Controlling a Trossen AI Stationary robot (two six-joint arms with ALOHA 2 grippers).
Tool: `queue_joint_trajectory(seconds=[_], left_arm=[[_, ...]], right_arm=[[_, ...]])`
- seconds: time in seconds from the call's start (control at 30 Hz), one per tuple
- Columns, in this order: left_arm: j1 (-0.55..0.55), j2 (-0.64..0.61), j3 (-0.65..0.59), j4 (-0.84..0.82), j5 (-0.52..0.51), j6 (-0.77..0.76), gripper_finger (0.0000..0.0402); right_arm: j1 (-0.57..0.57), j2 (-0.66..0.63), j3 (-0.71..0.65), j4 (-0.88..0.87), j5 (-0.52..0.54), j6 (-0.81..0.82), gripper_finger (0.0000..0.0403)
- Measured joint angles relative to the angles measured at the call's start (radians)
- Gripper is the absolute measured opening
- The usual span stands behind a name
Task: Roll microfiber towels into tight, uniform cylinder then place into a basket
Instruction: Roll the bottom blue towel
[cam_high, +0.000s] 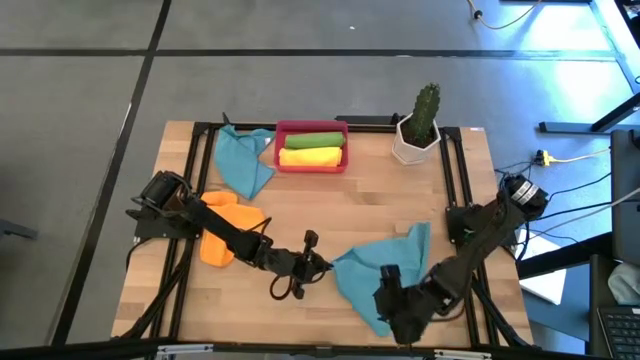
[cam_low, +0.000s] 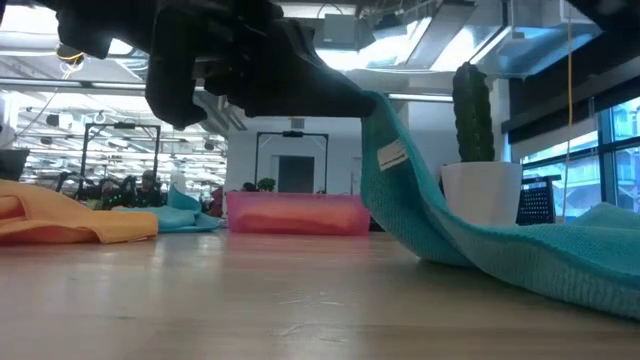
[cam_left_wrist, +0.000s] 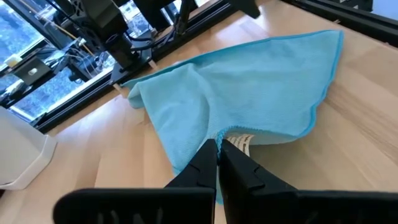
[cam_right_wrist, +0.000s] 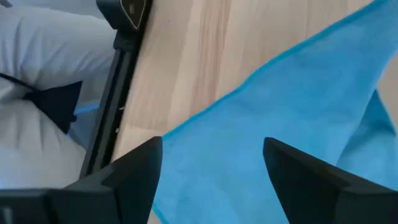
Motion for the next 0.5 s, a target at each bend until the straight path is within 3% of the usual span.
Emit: queue_joint_trajectory(seconds=[0.27, 0.5], left_arm=[[0.007, -0.001, 0.000, -0.001, 0.000, 0.000, 0.0000], [0.015, -0.001, 0.000, -0.004, 0.000, 0.000, 0.0000]], right_arm=[[0.114, 0.090, -0.093, 0.210, 0.011, 0.011, 0.0280], [0.153, 0.214, -0.071, 0.236, 0.018, 0.007, 0.0280]])
